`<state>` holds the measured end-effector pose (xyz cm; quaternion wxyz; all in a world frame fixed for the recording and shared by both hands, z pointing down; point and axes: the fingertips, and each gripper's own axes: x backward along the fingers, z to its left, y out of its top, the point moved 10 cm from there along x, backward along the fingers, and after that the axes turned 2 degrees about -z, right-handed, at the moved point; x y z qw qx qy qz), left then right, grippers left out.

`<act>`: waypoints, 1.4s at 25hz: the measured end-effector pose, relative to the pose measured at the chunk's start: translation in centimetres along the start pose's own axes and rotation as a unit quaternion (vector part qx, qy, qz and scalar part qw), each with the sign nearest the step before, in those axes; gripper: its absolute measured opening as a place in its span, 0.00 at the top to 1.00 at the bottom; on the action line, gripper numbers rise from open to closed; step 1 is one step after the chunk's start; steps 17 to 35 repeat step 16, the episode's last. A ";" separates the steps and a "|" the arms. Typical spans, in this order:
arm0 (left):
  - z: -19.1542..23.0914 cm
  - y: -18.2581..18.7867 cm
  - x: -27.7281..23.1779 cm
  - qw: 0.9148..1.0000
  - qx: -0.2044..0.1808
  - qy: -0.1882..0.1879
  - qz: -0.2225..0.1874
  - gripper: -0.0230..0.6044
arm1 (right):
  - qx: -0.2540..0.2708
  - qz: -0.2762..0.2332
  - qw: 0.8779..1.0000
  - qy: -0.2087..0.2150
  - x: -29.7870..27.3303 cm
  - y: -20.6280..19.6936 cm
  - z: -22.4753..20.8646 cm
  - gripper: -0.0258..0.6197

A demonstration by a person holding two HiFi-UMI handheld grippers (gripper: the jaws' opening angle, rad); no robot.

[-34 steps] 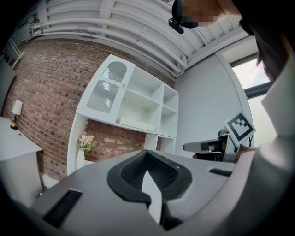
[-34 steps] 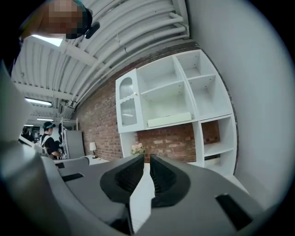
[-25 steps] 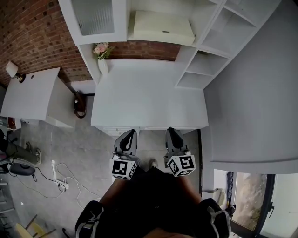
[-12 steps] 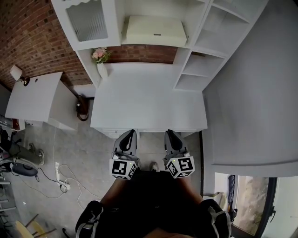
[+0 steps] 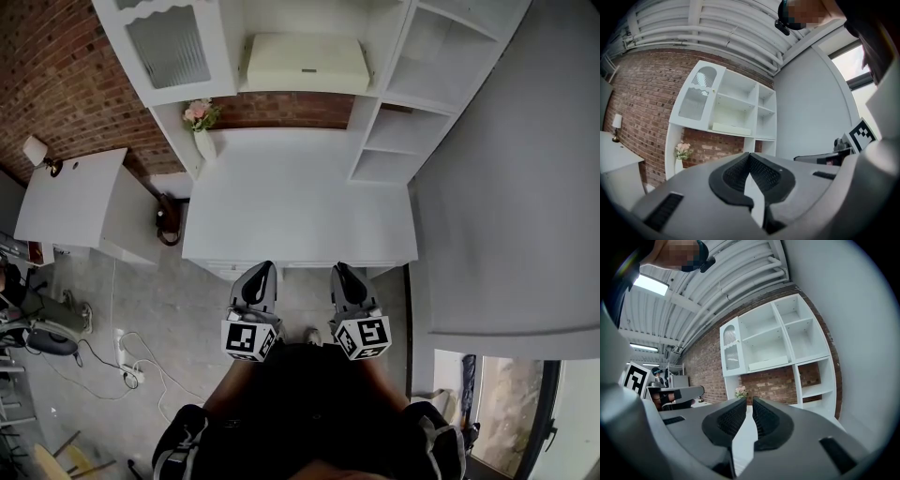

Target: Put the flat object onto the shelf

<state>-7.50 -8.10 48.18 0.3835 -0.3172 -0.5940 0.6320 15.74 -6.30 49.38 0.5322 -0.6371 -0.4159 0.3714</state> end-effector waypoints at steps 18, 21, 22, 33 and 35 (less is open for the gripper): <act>0.1 0.2 -0.7 1.000 0.002 0.002 -0.004 0.95 | 0.007 -0.002 1.000 0.004 -0.5 0.2 -0.4 0.87; 0.1 0.2 -0.7 1.000 0.002 0.002 -0.004 0.95 | 0.007 -0.002 1.000 0.004 -0.5 0.2 -0.4 0.87; 0.1 0.2 -0.7 1.000 0.002 0.002 -0.004 0.95 | 0.007 -0.002 1.000 0.004 -0.5 0.2 -0.4 0.87; 0.1 0.2 -0.7 1.000 0.002 0.002 -0.004 0.95 | 0.007 -0.002 1.000 0.004 -0.5 0.2 -0.4 0.87; 0.1 0.2 -0.7 1.000 0.002 0.002 -0.004 0.95 | 0.007 -0.002 1.000 0.004 -0.5 0.2 -0.4 0.87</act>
